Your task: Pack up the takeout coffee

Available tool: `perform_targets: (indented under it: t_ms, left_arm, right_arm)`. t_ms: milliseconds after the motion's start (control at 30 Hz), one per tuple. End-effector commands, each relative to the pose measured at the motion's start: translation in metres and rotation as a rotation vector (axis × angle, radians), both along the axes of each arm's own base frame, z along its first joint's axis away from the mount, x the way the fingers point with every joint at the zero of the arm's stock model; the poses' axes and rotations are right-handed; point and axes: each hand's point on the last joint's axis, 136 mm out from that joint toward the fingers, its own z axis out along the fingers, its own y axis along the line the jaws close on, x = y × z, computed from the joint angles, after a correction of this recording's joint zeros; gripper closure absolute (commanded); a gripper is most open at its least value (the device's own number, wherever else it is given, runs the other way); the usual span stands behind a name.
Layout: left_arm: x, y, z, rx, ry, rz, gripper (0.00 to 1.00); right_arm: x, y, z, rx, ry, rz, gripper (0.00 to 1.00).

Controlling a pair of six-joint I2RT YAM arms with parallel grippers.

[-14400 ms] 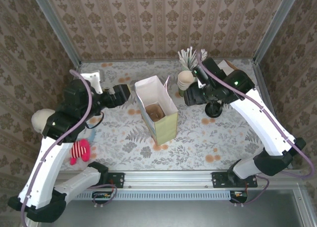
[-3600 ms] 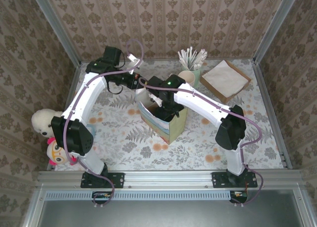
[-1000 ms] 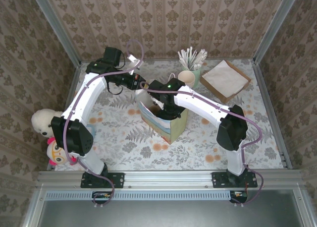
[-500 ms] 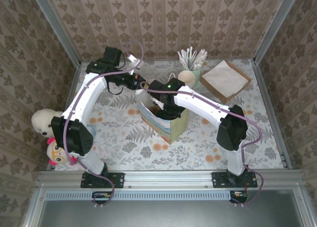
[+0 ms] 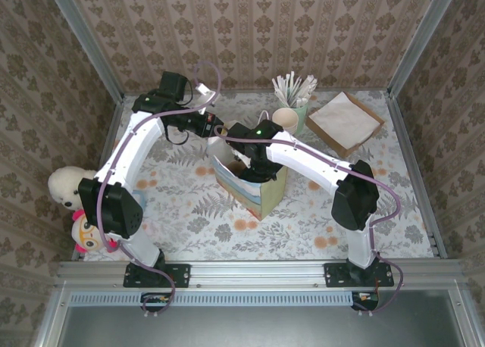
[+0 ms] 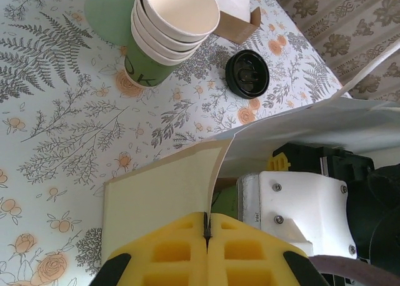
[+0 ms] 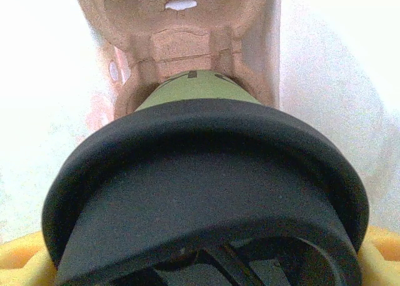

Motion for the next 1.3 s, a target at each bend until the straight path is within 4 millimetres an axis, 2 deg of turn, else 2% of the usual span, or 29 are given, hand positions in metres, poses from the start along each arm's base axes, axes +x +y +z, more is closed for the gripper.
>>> perform_targets:
  t_ms: [0,467,733,933,1267]
  left_arm:
    - [-0.007,0.0,0.009,-0.008,-0.019,0.003,1.0]
    - [-0.007,-0.002,0.011,-0.018,-0.018,-0.003,1.0]
    - [-0.007,-0.002,0.011,-0.018,-0.018,-0.003,1.0]
    - [-0.007,-0.002,0.012,-0.018,-0.021,-0.004,1.0]
    - [-0.006,-0.003,0.014,-0.026,-0.021,-0.002,1.0]
  right_arm:
    - [-0.008,-0.011,-0.017,-0.059,0.058,-0.013,0.48]
    - [-0.01,-0.012,-0.024,-0.069,0.069,-0.013,0.48]
    - [-0.011,-0.011,-0.009,-0.052,0.063,-0.059,0.48]
    - [-0.013,-0.017,-0.007,-0.082,0.068,-0.064,0.48]
    - [-0.015,-0.013,-0.001,-0.057,0.06,-0.067,0.48]
